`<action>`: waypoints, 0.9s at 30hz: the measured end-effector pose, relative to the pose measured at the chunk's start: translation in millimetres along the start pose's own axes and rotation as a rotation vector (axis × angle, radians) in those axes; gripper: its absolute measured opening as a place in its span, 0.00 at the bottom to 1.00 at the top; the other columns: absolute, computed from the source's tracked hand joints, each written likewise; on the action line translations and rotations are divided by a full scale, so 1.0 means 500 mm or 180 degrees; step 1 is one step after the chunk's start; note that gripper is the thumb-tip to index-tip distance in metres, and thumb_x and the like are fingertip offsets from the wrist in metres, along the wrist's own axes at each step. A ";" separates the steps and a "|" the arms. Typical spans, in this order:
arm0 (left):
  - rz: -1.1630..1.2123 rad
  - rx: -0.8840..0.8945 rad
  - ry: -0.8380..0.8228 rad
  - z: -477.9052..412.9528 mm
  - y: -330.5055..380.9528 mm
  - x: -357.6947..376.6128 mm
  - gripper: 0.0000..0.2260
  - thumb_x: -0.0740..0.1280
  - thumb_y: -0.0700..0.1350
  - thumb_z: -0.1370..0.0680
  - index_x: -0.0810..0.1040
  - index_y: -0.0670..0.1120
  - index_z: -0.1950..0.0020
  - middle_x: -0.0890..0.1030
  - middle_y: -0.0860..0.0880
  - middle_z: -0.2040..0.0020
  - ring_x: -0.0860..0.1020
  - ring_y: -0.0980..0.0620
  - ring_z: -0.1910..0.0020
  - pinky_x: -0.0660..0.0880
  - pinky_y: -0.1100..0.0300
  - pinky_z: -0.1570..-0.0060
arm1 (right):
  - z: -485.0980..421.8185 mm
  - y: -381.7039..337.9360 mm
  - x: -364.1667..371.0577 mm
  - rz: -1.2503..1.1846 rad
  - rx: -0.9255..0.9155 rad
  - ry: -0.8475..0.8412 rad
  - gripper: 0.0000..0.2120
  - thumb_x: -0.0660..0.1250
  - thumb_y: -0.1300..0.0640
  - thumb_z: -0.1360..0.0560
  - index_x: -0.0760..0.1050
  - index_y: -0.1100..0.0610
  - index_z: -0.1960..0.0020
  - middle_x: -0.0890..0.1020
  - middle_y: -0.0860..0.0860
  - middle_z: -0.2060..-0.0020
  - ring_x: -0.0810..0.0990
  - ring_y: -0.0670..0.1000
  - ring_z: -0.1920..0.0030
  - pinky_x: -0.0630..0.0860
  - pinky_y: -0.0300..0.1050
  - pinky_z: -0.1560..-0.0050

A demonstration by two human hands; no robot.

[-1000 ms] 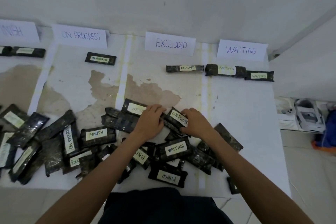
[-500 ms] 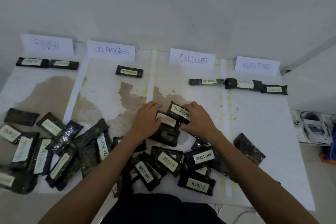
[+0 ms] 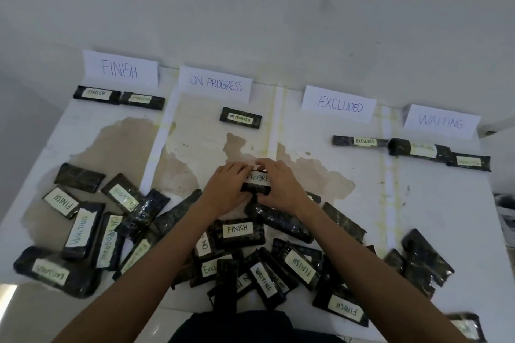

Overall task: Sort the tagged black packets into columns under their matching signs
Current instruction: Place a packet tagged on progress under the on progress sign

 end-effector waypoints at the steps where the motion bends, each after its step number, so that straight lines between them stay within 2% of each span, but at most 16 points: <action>1: -0.0054 0.0021 0.0008 0.001 -0.013 -0.002 0.28 0.72 0.46 0.31 0.70 0.40 0.34 0.76 0.42 0.40 0.73 0.41 0.41 0.71 0.48 0.44 | -0.011 -0.006 0.005 -0.0006 -0.0023 -0.0001 0.34 0.73 0.53 0.36 0.64 0.55 0.33 0.75 0.53 0.41 0.69 0.55 0.43 0.69 0.53 0.41; 6: -0.0208 -0.0013 -0.0093 -0.006 -0.089 -0.023 0.28 0.74 0.46 0.37 0.74 0.40 0.39 0.78 0.43 0.47 0.76 0.42 0.50 0.75 0.51 0.54 | -0.070 -0.028 0.027 0.0000 -0.0140 -0.0081 0.36 0.72 0.53 0.36 0.63 0.55 0.31 0.73 0.54 0.38 0.69 0.54 0.40 0.65 0.51 0.38; 9: 0.0008 -0.0377 -0.0073 -0.017 -0.161 -0.052 0.27 0.74 0.42 0.38 0.74 0.40 0.40 0.77 0.42 0.47 0.75 0.42 0.50 0.76 0.51 0.56 | -0.111 -0.029 0.040 0.0019 -0.0042 -0.0085 0.36 0.71 0.52 0.36 0.64 0.57 0.31 0.73 0.56 0.40 0.72 0.56 0.41 0.69 0.51 0.41; 11: 0.0187 -0.0692 0.0019 -0.031 -0.217 -0.076 0.28 0.73 0.39 0.38 0.73 0.40 0.38 0.76 0.42 0.45 0.74 0.42 0.47 0.77 0.48 0.55 | -0.131 -0.023 0.049 0.0079 0.0027 -0.0119 0.31 0.70 0.55 0.34 0.67 0.58 0.33 0.73 0.56 0.40 0.73 0.58 0.42 0.71 0.51 0.42; 16: 0.0254 -0.1157 0.0077 -0.100 -0.346 -0.115 0.29 0.71 0.33 0.37 0.71 0.40 0.37 0.71 0.41 0.40 0.72 0.42 0.43 0.76 0.46 0.53 | -0.172 -0.006 0.069 0.0138 0.0051 -0.0213 0.27 0.67 0.57 0.30 0.67 0.58 0.32 0.71 0.56 0.37 0.70 0.58 0.39 0.70 0.52 0.39; 21: 0.0122 -0.1169 0.0027 -0.173 -0.405 -0.121 0.28 0.71 0.33 0.35 0.70 0.39 0.36 0.70 0.40 0.40 0.72 0.40 0.43 0.76 0.42 0.49 | -0.195 0.005 0.081 0.0290 -0.0042 -0.0202 0.23 0.64 0.58 0.30 0.71 0.58 0.35 0.71 0.57 0.37 0.68 0.59 0.39 0.72 0.53 0.40; 27: -0.0056 -0.1124 -0.0149 -0.199 -0.416 -0.117 0.27 0.70 0.34 0.32 0.70 0.39 0.34 0.71 0.40 0.39 0.71 0.40 0.42 0.72 0.45 0.44 | -0.190 0.019 0.076 0.0243 -0.0239 -0.0167 0.21 0.67 0.62 0.32 0.75 0.60 0.39 0.74 0.59 0.40 0.71 0.61 0.41 0.74 0.55 0.42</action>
Point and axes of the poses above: each hand's wrist, its own z-axis away from the middle knuckle, its own x-axis out of the palm, y = z × x, the point moved 1 cm from there along -z, towards the middle knuckle
